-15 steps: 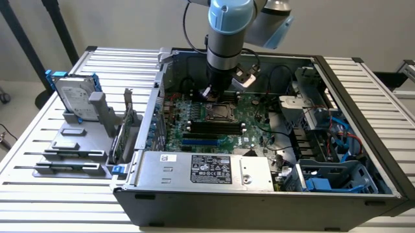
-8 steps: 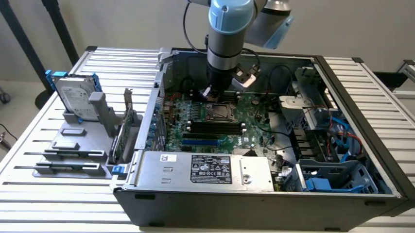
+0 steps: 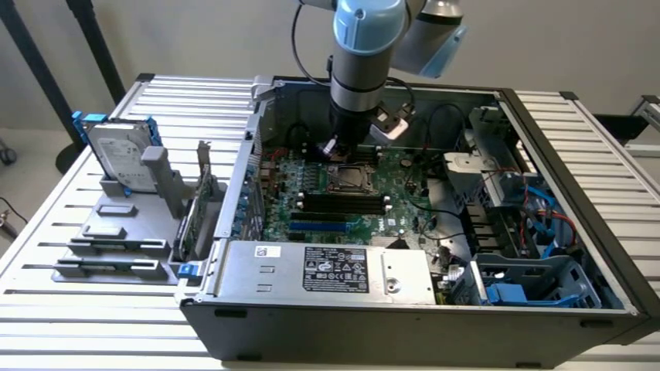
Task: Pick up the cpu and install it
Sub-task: 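Install the first cpu locking lever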
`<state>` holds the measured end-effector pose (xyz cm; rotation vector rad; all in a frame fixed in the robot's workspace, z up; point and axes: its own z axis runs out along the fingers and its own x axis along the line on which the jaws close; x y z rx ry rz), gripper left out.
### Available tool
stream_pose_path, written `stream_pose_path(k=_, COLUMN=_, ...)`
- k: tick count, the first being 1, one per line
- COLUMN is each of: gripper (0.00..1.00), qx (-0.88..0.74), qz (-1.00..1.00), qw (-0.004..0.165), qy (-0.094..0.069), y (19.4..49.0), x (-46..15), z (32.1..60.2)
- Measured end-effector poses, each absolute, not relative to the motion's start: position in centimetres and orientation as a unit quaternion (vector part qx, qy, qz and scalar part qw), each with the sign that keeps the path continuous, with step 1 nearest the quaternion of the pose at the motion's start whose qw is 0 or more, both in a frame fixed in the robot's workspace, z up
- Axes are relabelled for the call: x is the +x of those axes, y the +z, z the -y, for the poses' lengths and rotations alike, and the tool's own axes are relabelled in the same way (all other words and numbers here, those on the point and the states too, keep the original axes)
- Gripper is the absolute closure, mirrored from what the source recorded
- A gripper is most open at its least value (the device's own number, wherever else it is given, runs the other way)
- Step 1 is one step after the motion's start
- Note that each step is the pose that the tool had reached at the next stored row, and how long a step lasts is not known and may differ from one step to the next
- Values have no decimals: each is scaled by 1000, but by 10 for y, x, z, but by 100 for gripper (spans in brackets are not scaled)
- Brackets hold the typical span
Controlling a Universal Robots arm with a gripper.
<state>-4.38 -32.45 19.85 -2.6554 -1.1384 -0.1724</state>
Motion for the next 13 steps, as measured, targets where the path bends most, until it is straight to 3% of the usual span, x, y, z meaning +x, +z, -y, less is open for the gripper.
stream_pose_path(k=13, gripper=89, qx=-911, qz=390, qw=124, qy=-58, y=198, x=-40, z=325)
